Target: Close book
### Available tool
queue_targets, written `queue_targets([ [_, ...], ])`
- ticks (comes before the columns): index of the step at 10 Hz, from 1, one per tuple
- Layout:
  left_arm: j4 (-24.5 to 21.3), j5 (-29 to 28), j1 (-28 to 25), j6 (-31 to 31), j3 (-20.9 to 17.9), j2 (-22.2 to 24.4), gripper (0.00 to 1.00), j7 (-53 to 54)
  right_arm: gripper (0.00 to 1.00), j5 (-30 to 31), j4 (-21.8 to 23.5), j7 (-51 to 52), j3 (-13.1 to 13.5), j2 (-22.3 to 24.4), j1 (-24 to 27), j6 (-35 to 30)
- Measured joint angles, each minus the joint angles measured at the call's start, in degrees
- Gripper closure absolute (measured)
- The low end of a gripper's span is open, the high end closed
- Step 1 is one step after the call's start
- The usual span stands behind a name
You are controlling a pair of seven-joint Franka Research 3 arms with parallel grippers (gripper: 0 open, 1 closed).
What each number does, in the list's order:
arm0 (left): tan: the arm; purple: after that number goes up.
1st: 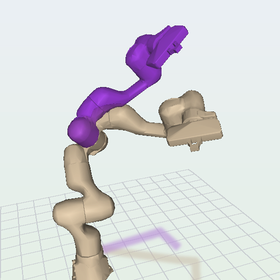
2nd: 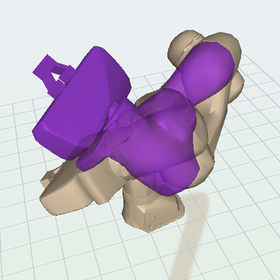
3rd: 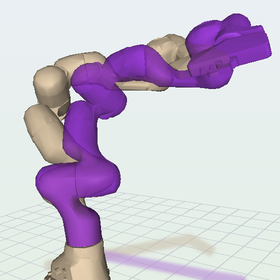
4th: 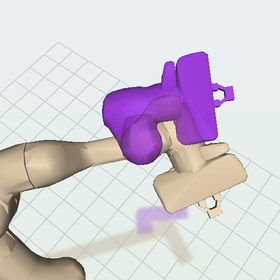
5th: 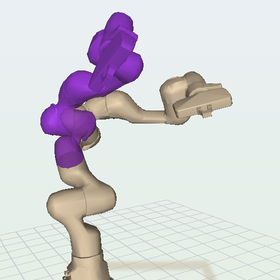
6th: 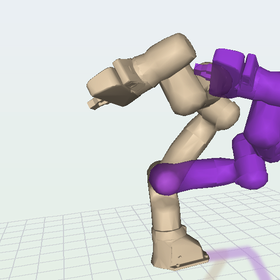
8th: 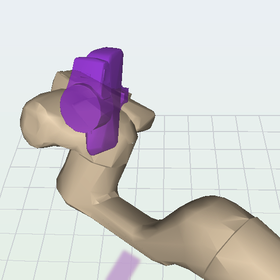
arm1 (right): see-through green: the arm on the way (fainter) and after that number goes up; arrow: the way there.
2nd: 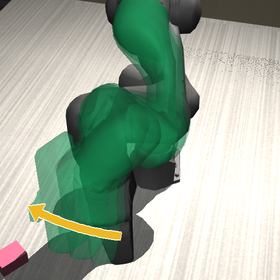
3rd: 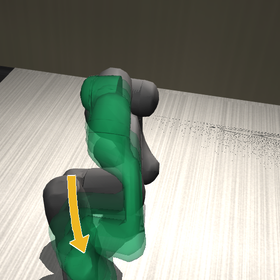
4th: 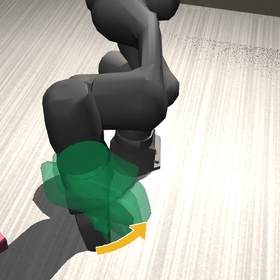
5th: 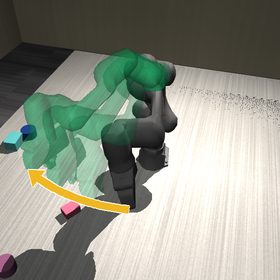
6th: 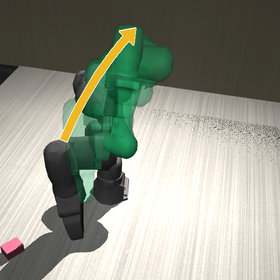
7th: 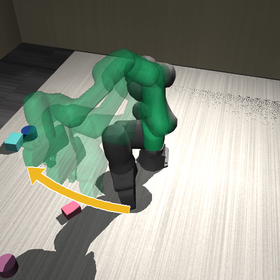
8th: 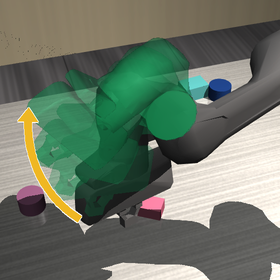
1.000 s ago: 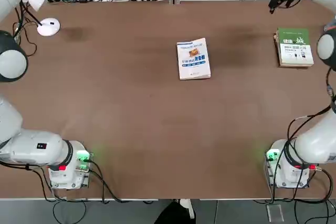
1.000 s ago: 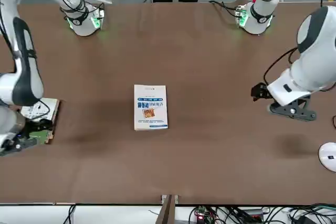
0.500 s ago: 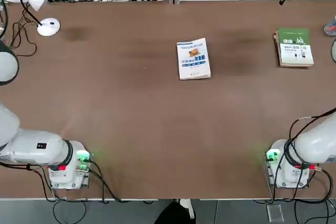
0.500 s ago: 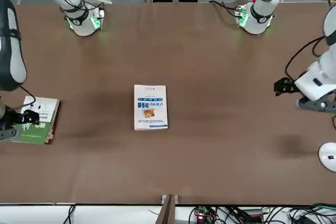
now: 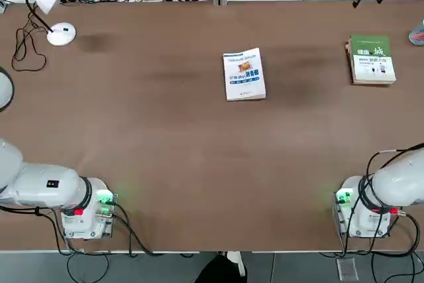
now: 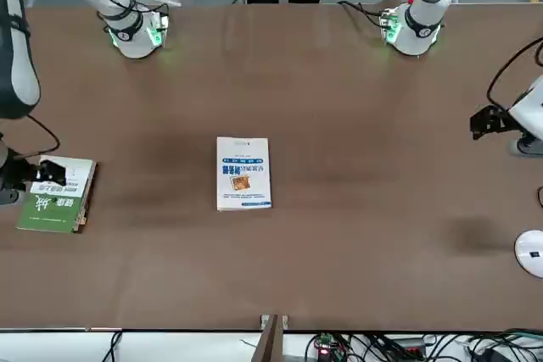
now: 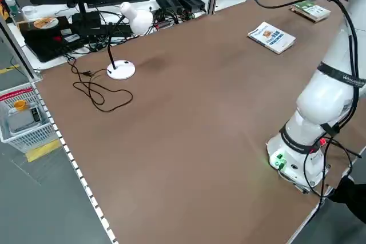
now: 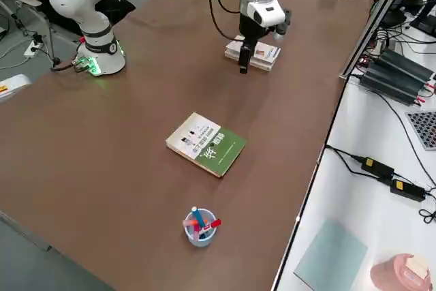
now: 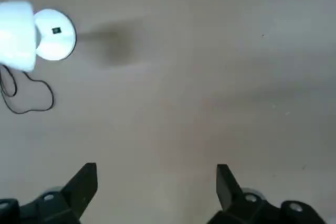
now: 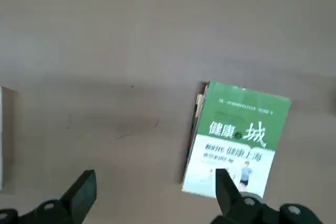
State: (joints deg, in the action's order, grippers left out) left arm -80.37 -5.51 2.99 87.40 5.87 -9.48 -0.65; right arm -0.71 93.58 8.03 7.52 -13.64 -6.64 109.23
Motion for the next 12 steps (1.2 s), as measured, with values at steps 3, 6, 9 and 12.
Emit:
queue_targets([
  [3, -4.04, 1.55, -1.97, 0.11, 0.04, 3.2, 0.0, 0.94, 0.0, 0.0, 0.7, -4.58, -0.9, 3.58, -0.12, -3.25],
  [6, -7.58, 3.98, -2.01, 0.22, 0.27, 6.9, 0.0, 0.57, 0.0, 0.0, 0.38, -9.29, -2.61, 7.55, -0.21, -7.36],
  [9, -11.24, 5.07, -2.0, 0.22, 0.44, 11.75, 0.0, -0.67, 0.0, 0.0, -1.87, -12.23, -4.54, 10.96, -0.42, -13.12],
  [12, -15.02, 5.11, -2.0, 0.15, 0.44, 16.94, 0.0, -0.86, 0.0, 0.0, -4.79, -12.98, -4.71, 12.63, -0.41, -16.69],
])
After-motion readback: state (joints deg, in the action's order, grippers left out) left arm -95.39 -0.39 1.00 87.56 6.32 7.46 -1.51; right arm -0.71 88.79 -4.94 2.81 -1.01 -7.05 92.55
